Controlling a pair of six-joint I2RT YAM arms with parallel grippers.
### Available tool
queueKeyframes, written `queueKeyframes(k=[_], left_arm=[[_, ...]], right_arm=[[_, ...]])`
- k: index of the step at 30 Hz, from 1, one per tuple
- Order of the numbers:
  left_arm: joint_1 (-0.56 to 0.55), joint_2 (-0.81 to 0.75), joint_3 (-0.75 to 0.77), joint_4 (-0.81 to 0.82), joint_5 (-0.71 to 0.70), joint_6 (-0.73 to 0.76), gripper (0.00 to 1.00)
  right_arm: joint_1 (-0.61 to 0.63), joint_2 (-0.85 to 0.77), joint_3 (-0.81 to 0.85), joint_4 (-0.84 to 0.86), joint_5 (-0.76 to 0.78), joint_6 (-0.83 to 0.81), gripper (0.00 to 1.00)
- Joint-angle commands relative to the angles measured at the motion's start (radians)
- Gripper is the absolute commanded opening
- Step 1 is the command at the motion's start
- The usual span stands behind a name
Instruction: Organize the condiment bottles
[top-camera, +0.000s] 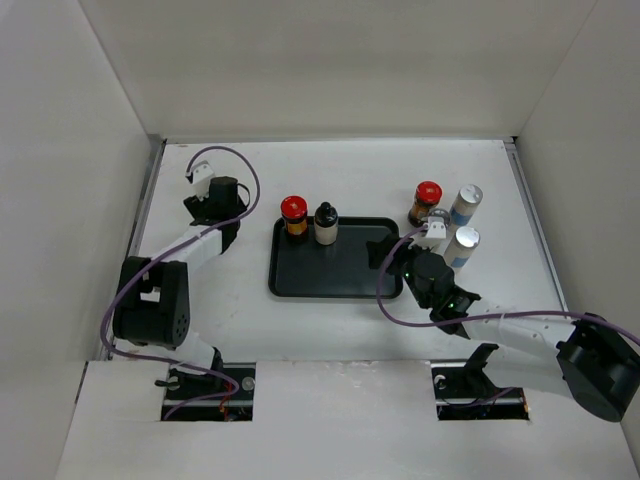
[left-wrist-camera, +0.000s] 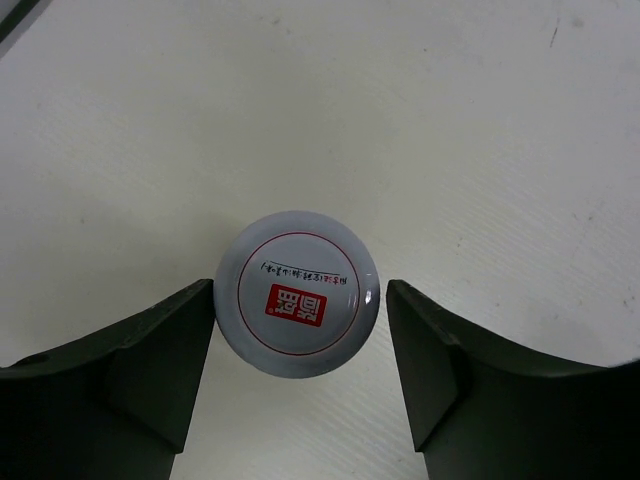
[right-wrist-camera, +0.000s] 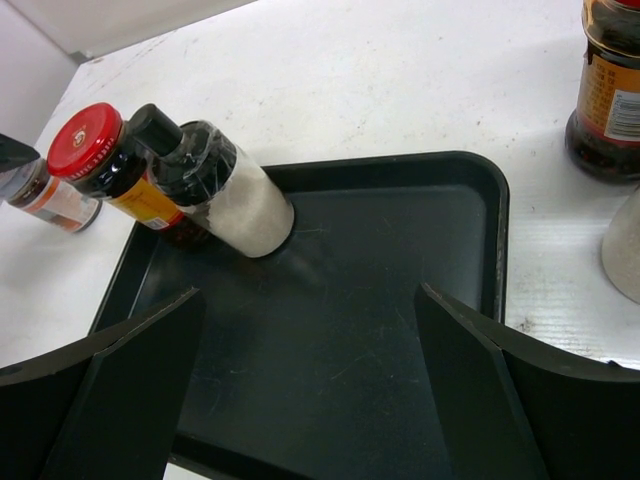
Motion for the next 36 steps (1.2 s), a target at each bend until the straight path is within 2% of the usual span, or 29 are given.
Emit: queueKeyframes(k=[1, 5, 8, 13, 20, 27, 31, 34, 36], left_arm=[[0.012, -0.003, 0.044, 0.038, -0.004, -0.004, 0.64], [0.009, -0.027, 0.031, 0.041, -0.013, -0.004, 0.50], [-0.001, -0.090, 0.001, 0.064, -0.022, -0.004, 0.44], [-0.084, -0.271, -0.050, 0.063, -0.064, 0.001, 0.43], [-0.296, -0.495, -0.148, -0.008, -0.123, 0.027, 0.43], [-0.507, -0.652, -0.160, -0.198, -0.127, 0.024, 0.43], [-0.636, -0.637, -0.136, -0.174, -0.111, 0.001, 0.42], [-0.747, -0.536, -0.104, -0.068, -0.127, 0.002, 0.42], [-0.782, -0.444, -0.078, 0.030, -0.113, 0.010, 0.42]], right_arm=[[0.001, -0.027, 0.008, 0.053, -0.010, 0.001, 0.92], [0.001, -0.036, 0.004, 0.052, -0.017, 0.008, 0.93], [0.001, -0.053, -0.001, 0.052, -0.005, 0.001, 0.93], [0.001, -0.050, 0.001, 0.052, -0.005, 0.002, 0.93], [0.000, -0.058, -0.005, 0.055, 0.003, 0.001, 0.92], [-0.017, -0.061, -0.010, 0.052, 0.023, 0.001, 0.90], [-0.029, -0.071, -0.016, 0.052, 0.043, 0.004, 0.90], [-0.034, -0.099, -0.021, 0.030, 0.067, 0.017, 0.88], [-0.037, -0.134, -0.030, -0.006, 0.131, 0.048, 0.87]])
